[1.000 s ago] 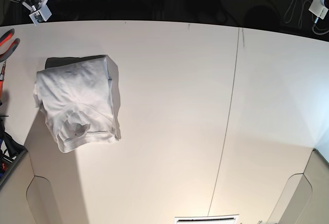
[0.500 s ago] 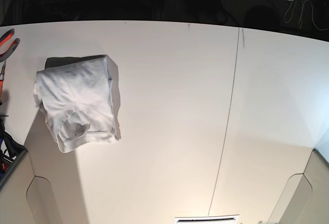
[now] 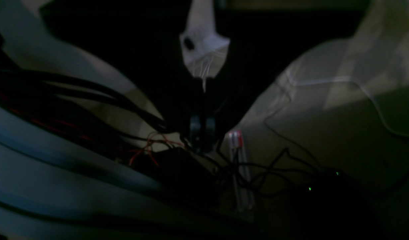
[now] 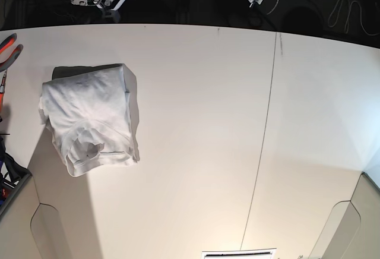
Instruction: Layout the t-shirt on the table in an organized manner, then fold the t-shirt properly
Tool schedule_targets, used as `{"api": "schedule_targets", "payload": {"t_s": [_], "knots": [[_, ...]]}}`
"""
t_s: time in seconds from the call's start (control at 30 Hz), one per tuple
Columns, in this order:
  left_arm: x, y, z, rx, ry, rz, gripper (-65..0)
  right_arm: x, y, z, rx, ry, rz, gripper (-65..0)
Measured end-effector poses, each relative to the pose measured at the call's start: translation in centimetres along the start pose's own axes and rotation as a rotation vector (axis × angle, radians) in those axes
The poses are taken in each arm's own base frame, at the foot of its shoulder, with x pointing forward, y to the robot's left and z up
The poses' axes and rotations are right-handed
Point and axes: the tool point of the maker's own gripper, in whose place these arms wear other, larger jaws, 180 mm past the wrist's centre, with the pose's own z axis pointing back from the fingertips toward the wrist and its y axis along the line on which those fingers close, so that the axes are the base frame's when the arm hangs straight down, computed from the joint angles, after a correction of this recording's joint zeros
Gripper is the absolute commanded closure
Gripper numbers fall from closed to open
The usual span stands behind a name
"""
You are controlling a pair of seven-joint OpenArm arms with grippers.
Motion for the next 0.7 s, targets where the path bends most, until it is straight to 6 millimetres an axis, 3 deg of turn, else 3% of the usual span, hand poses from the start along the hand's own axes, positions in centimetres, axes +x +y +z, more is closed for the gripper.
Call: {"api": "schedule_targets", "payload": {"t_s": [0.17, 0.43, 0.7], "knots": [[1.5, 2.2, -0.3, 0.121, -0.007, -0.036, 0.0, 1.2, 2.0, -0.6, 0.015, -0.075, -0.024, 0.0], [1.2, 5.6, 0.5, 0.314, 0.01, -0.06, 0.0, 3.0, 2.3, -0.5, 0.003, -0.157, -0.075, 0.0], [1.2, 5.1, 0.2, 0.306, 0.008, -0.053, 0.0, 2.8, 3.7, -0.8, 0.035, -0.148, -0.101, 0.0]]}}
